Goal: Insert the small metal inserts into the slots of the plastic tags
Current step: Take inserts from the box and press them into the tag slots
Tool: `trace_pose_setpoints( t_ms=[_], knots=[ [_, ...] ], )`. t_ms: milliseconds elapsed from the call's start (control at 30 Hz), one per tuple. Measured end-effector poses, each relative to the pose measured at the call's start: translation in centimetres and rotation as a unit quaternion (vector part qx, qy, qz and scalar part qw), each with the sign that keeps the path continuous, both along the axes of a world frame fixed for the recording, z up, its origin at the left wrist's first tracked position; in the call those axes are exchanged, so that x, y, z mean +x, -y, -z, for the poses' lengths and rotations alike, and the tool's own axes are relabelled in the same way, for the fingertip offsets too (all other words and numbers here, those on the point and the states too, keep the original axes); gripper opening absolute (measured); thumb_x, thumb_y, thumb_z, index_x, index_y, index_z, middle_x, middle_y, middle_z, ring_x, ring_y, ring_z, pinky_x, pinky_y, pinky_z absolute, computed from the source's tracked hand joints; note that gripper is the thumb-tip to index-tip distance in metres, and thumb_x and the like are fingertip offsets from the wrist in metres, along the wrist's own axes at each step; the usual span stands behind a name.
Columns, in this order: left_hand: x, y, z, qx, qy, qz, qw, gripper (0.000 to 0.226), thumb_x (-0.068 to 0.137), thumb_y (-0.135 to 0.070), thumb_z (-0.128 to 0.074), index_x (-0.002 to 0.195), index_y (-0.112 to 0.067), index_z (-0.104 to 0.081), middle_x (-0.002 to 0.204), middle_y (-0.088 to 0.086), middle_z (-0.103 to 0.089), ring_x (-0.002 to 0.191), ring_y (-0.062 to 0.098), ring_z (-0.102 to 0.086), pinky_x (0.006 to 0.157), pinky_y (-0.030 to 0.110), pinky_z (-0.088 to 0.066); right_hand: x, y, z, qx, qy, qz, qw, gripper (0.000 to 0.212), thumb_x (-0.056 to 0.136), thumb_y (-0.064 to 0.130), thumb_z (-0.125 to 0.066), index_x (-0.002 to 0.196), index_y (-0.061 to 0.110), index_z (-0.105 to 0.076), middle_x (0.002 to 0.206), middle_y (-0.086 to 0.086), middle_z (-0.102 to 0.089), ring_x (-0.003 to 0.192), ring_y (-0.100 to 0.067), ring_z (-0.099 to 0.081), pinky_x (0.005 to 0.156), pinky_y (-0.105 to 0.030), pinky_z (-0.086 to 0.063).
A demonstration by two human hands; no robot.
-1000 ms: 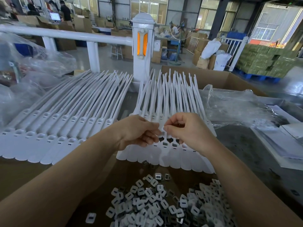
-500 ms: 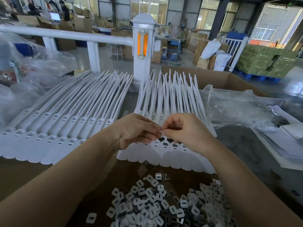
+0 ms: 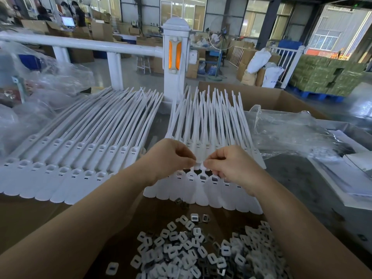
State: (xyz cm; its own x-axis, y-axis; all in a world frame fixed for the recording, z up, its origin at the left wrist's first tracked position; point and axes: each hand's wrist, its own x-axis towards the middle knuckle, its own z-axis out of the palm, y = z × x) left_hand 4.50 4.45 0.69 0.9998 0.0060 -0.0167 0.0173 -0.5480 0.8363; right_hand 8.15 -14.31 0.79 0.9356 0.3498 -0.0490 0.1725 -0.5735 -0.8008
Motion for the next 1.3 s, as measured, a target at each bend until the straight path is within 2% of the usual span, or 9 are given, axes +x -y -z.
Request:
trace_pose_setpoints(
  t_ms=[100, 300, 433, 567, 800, 1067, 1133, 1233, 1300],
  knots=[
    [0.2, -0.3, 0.6, 0.071, 0.017, 0.017, 0.997, 0.009, 0.084, -0.021, -0.076, 0.081, -0.029, -0.073, 0.073, -0.017, -0.071, 0.068, -0.006, -0.065, 0.057, 0.009, -0.047, -0.1, -0.2, 0.3, -0.052, 0.005, 0.006, 0.999, 0.007, 0.089, 0.024, -0.072, 0.085, 0.019, -0.074, 0.070, 0.007, -0.068, 0.059, 0.000, -0.061, 0.057, -0.021, -0.043],
    [0.5, -0.4, 1.2, 0.113, 0.017, 0.061, 0.992, 0.009, 0.082, -0.024, -0.078, 0.081, -0.031, -0.073, 0.077, -0.014, -0.072, 0.072, -0.001, -0.066, 0.071, 0.019, -0.056, -0.3, -0.5, 0.5, -0.101, 0.016, 0.010, 0.995, 0.007, 0.085, 0.019, -0.074, 0.081, 0.014, -0.077, 0.065, 0.014, -0.062, 0.067, -0.009, -0.063, 0.059, -0.024, -0.044],
    [0.6, -0.6, 1.5, 0.117, 0.026, 0.079, 0.990, 0.009, 0.082, -0.024, -0.079, 0.082, -0.032, -0.073, 0.077, -0.012, -0.071, 0.071, 0.002, -0.066, 0.070, 0.019, -0.057, -0.3, -0.7, 0.6, -0.116, 0.008, 0.010, 0.993, 0.006, 0.084, 0.023, -0.075, 0.085, 0.017, -0.077, 0.076, 0.008, -0.068, 0.076, -0.010, -0.064, 0.061, -0.024, -0.045],
    [0.8, -0.7, 1.6, 0.125, 0.042, 0.100, 0.986, 0.015, 0.082, -0.021, -0.078, 0.081, -0.035, -0.072, 0.074, -0.010, -0.067, 0.065, -0.001, -0.059, 0.059, 0.007, -0.046, -0.2, -0.8, 0.4, -0.119, -0.009, 0.013, 0.993, 0.006, 0.084, 0.026, -0.076, 0.085, 0.020, -0.075, 0.081, 0.005, -0.069, 0.081, -0.013, -0.064, 0.067, -0.027, -0.046],
    [0.9, -1.0, 1.6, 0.159, 0.070, 0.129, 0.976, 0.016, 0.084, -0.026, -0.075, 0.083, -0.041, -0.069, 0.079, -0.016, -0.066, 0.076, -0.006, -0.060, 0.063, 0.006, -0.045, 0.0, -0.7, 0.2, -0.111, -0.041, 0.010, 0.993, 0.007, 0.085, 0.026, -0.074, 0.086, 0.020, -0.072, 0.082, 0.004, -0.066, 0.076, -0.010, -0.060, 0.060, -0.025, -0.042],
    [1.0, -1.2, 1.9, 0.152, 0.083, 0.138, 0.975, 0.016, 0.085, -0.025, -0.075, 0.083, -0.039, -0.069, 0.077, -0.014, -0.065, 0.071, -0.006, -0.058, 0.062, 0.006, -0.043, -0.1, -1.0, 0.2, -0.138, -0.029, 0.003, 0.990, 0.007, 0.084, 0.025, -0.076, 0.081, 0.021, -0.071, 0.085, 0.002, -0.067, 0.079, -0.013, -0.060, 0.065, -0.027, -0.045],
    [0.9, -1.2, 1.9, 0.158, 0.092, 0.148, 0.972, 0.015, 0.086, -0.024, -0.073, 0.086, -0.039, -0.069, 0.081, -0.013, -0.066, 0.074, -0.003, -0.060, 0.066, 0.009, -0.047, -0.1, -1.2, 0.2, -0.146, -0.027, 0.000, 0.989, 0.010, 0.083, 0.023, -0.077, 0.080, 0.020, -0.069, 0.083, 0.002, -0.066, 0.077, -0.013, -0.060, 0.066, -0.028, -0.045],
    [0.8, -1.3, 1.6, 0.187, 0.110, 0.176, 0.960, 0.017, 0.090, -0.023, -0.068, 0.095, -0.039, -0.070, 0.092, -0.014, -0.066, 0.082, 0.002, -0.061, 0.077, 0.023, -0.053, -0.1, -1.2, 0.1, -0.144, -0.026, -0.004, 0.989, 0.010, 0.084, 0.023, -0.076, 0.081, 0.019, -0.068, 0.080, 0.002, -0.065, 0.075, -0.013, -0.059, 0.065, -0.027, -0.045],
    [0.5, -1.3, 1.3, 0.235, 0.136, 0.197, 0.942, 0.022, 0.092, -0.022, -0.065, 0.102, -0.041, -0.069, 0.091, -0.016, -0.061, 0.080, 0.000, -0.058, 0.076, 0.022, -0.050, 0.0, -0.8, 0.1, -0.113, -0.038, 0.006, 0.993, 0.008, 0.089, 0.024, -0.071, 0.085, 0.020, -0.066, 0.077, 0.002, -0.063, 0.069, -0.011, -0.056, 0.062, -0.026, -0.042]
  ],
)
